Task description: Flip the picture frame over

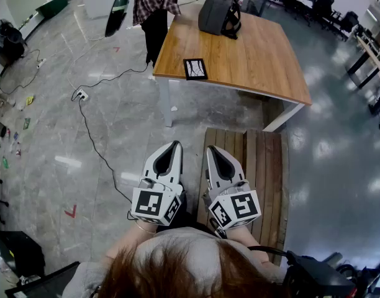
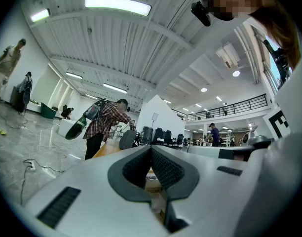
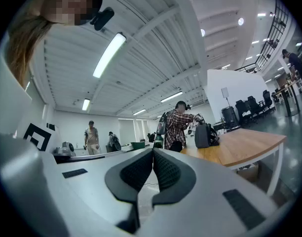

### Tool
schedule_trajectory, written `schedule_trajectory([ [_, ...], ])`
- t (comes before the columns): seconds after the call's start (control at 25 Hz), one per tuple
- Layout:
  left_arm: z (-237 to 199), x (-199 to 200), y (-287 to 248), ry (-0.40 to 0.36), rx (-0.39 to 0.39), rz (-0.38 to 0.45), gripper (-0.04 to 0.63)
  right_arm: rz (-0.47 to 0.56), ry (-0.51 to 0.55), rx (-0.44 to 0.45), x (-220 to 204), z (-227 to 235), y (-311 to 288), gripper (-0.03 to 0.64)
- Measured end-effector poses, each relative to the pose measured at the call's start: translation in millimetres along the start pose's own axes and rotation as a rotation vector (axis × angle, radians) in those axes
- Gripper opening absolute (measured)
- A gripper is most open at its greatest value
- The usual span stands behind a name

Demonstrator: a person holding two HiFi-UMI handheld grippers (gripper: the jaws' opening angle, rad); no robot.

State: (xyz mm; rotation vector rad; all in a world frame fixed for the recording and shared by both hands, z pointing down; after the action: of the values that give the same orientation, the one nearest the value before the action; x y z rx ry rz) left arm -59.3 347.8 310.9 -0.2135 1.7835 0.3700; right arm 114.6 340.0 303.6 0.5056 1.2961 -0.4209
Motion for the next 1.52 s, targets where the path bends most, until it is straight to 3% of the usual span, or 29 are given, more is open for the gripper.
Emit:
schedule_trajectory([
  [0.32, -44.9, -10.6, -89.3, 0.006, -0.022, 0.02, 0.006, 0.014, 0.05, -0.01, -2.6, 45.1, -80.1, 0.015],
  [0.76, -150.3, -8.1, -263.4, -0.03, -0.093, 0.002, 0.006, 0.041, 0.047, -0.057, -4.5, 115.8, -263.4, 0.015],
  [1.08, -172.5, -17.6, -320.3, -0.017, -0.096, -0.02, 0.006, 0.028, 0.012, -0.107, -10.4, 157.3, -315.2, 0.015],
  [1.16, -181.1, -22.8, -328.4, -0.025, -0.076, -0.031, 0.006, 0.043, -0.097, -0.117, -17.5, 170.1, -325.3, 0.015],
  [1.32, -189.9, -35.3, -333.3, -0.028, -0.038, -0.073, 0.006, 0.051, -0.635, -0.13, -57.3, 203.6, -335.4, 0.017],
  [1.36, -192.1, -39.2, -333.8, -0.029, -0.028, -0.084, 0.006, 0.055, -0.73, -0.147, -71.9, 210.4, -336.9, 0.017],
  [1.52, -200.2, -55.3, -330.7, -0.033, 0.007, -0.139, 0.006, 0.014, -0.839, -0.249, -132.3, 228.7, -337.8, 0.018],
])
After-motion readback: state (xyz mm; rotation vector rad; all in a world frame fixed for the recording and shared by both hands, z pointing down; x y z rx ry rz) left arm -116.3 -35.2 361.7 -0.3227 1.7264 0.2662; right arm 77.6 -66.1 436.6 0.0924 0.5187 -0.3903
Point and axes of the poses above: the fingertips, and each gripper's own axes: y backward along the fingers, z to its right, x out of its top, the point moved 10 cm from there along y, backward along the fingers, and after that the axes turned 6 degrees about z, right-handed, at the moved point
